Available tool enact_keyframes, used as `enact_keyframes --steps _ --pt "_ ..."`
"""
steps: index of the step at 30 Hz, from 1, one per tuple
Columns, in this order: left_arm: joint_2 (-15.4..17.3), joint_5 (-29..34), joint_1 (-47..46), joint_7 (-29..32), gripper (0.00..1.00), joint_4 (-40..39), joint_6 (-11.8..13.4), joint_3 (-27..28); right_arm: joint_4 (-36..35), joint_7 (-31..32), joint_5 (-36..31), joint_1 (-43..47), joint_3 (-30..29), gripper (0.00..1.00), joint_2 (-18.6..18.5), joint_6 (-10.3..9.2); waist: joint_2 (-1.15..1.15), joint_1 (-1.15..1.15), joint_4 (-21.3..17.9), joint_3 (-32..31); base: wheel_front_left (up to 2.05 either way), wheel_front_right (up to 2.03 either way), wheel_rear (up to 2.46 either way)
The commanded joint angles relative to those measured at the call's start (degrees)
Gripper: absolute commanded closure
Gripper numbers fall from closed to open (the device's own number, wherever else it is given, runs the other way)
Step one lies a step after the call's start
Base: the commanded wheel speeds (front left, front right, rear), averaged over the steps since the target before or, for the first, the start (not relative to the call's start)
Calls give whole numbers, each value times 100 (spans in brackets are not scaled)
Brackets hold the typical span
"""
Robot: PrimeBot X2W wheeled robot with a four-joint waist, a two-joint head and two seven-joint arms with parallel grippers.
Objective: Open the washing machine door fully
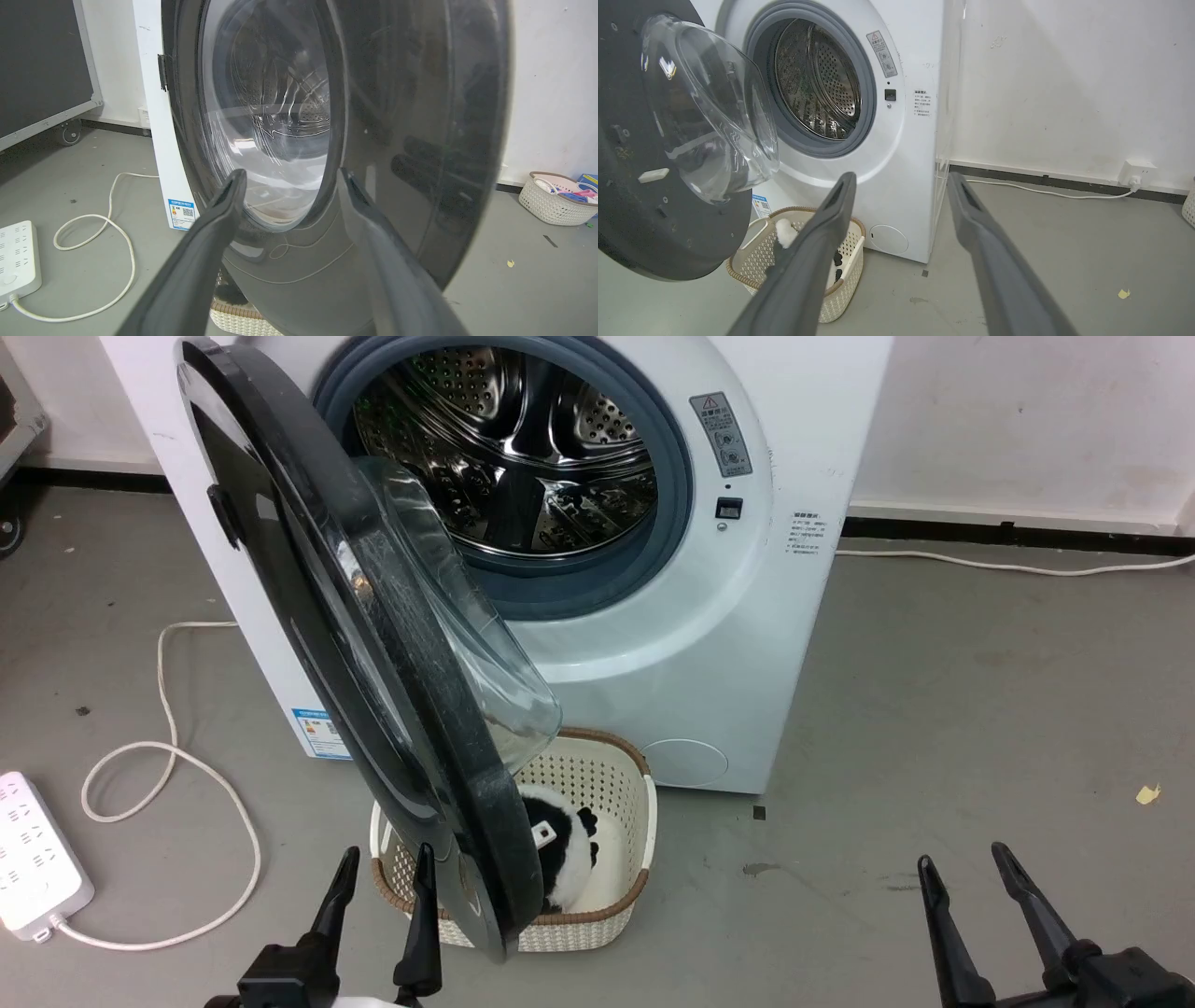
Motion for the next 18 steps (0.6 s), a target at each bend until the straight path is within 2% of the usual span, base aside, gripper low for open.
enact_keyframes --steps 1,3,4,5,11,18 --pt "8 46 91 -30 0 11 -10 -10 -18 -43 -10 85 -1 0 28 -5 0 0 8 3 0 0 0" --pt "8 53 82 -30 3 20 -1 -18 -15 -45 -16 82 12 0 44 -5 0 0 19 2 0 0 0" --pt "8 54 75 -30 69 23 5 -22 -14 -45 -14 77 19 0 50 -5 0 0 26 1 0 0 0" --pt "8 52 70 -30 100 24 5 -27 -15 -46 -13 70 25 0 55 -5 0 0 31 1 0 0 0" --pt "8 0 49 -30 100 -64 32 10 -33 -48 -3 55 19 0 70 -5 0 0 60 -30 0 0 0" --pt "8 1 -147 -30 100 -1007 219 298 -66 -48 28 41 19 0 76 -5 0 0 73 -74 0 0 0"
